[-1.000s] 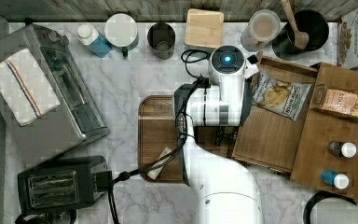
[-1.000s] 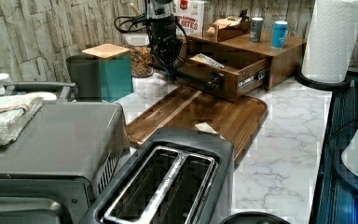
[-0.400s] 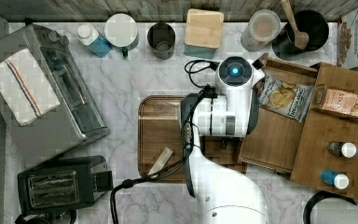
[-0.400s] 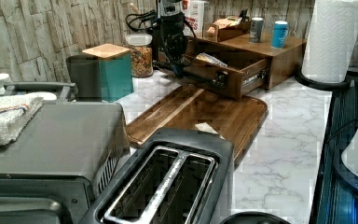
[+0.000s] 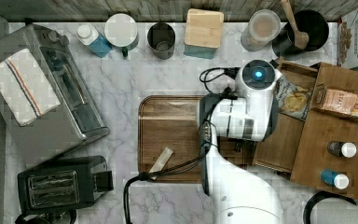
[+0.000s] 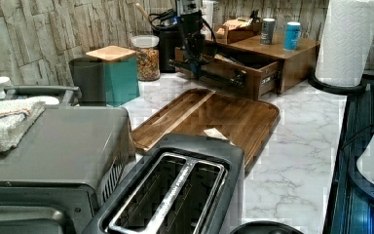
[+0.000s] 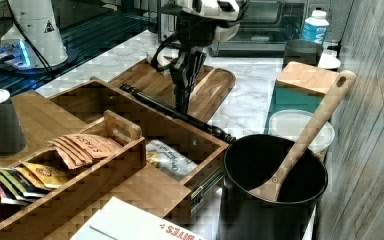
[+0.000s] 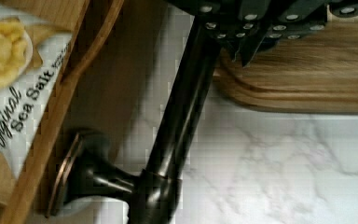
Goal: Close the drawer.
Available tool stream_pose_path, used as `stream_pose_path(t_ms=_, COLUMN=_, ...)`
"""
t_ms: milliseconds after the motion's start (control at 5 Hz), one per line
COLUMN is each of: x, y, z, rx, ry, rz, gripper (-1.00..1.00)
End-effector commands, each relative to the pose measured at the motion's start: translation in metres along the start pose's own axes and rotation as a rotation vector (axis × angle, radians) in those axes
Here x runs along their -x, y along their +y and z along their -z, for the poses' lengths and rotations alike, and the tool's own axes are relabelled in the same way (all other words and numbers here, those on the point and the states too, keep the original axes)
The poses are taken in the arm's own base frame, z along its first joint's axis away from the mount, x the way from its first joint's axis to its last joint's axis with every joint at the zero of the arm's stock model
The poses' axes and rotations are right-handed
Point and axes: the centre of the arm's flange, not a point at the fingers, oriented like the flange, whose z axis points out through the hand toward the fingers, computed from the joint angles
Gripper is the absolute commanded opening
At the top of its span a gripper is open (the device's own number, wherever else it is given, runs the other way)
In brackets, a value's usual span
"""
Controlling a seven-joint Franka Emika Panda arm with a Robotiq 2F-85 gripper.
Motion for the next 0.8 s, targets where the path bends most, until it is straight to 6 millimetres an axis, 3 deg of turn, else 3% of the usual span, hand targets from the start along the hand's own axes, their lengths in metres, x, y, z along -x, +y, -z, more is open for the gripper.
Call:
stream_pose_path(t_ms=200, x=0.096, y=0.287, z=0.012, rx=0.030, ry=0.002, rz=-0.325, gripper=-1.00)
stream_pose_path(t_ms=400, x=0.127, y=0.322, z=0.000, rx=0.085, ry=0.039, rz=-0.370, gripper=-1.00)
stream_pose_path(t_ms=600, x=0.140, y=0.316, z=-0.005, rx=0.089, ry=0.080, rz=-0.460, gripper=-1.00)
stream_pose_path(t_ms=800, x=0.140, y=0.316, z=-0.004, rx=0.089, ry=0.079, rz=-0.460, gripper=-1.00)
